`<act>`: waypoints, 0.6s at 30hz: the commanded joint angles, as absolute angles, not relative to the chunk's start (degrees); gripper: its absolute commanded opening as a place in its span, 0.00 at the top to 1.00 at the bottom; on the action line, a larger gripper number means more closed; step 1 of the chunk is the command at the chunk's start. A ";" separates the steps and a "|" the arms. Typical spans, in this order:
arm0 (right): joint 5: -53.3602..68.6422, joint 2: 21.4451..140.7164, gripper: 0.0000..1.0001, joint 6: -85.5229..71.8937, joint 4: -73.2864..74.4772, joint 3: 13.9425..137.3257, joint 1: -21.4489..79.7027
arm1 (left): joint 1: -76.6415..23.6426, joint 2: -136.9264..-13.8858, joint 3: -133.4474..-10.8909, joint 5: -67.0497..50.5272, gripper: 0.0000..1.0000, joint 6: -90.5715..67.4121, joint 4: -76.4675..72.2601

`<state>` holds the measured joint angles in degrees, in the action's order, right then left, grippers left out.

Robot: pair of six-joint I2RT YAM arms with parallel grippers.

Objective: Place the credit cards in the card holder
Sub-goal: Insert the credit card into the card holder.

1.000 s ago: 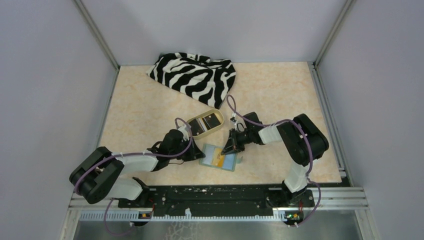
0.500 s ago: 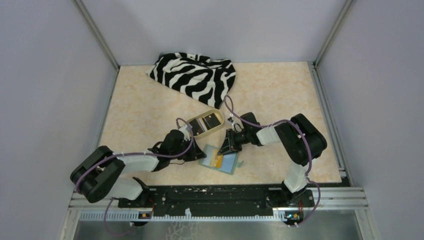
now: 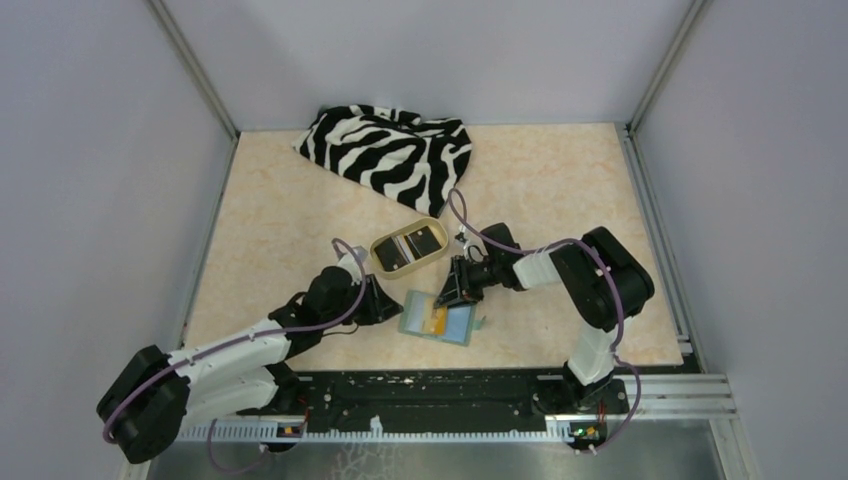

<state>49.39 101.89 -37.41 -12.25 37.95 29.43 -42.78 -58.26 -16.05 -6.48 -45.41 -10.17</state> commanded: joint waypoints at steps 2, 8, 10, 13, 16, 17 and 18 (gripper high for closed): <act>47.30 101.96 0.71 -35.25 -12.35 39.99 28.99 | -48.97 -57.19 -20.32 -2.43 0.68 -47.66 -5.63; 47.20 102.31 0.71 -35.35 -12.31 39.90 29.09 | -64.21 -68.44 -29.62 12.29 0.76 -51.55 -5.10; 47.18 102.39 0.71 -35.34 -12.38 39.90 29.09 | -67.51 -73.75 -33.08 15.59 0.78 -51.93 -5.10; 47.15 102.48 0.72 -35.34 -12.21 39.90 29.09 | -70.32 -81.39 -38.56 19.19 0.79 -52.74 -3.44; 47.19 102.50 0.72 -35.25 -12.13 39.90 29.09 | -71.81 -87.37 -43.99 22.57 0.79 -53.94 1.11; 47.15 102.51 0.72 -35.26 -12.16 39.90 29.09 | -71.96 -89.69 -46.11 23.34 0.79 -54.29 3.05; 47.24 102.56 0.72 -35.21 -12.13 39.95 29.09 | -72.05 -91.07 -47.27 23.96 0.80 -54.64 4.26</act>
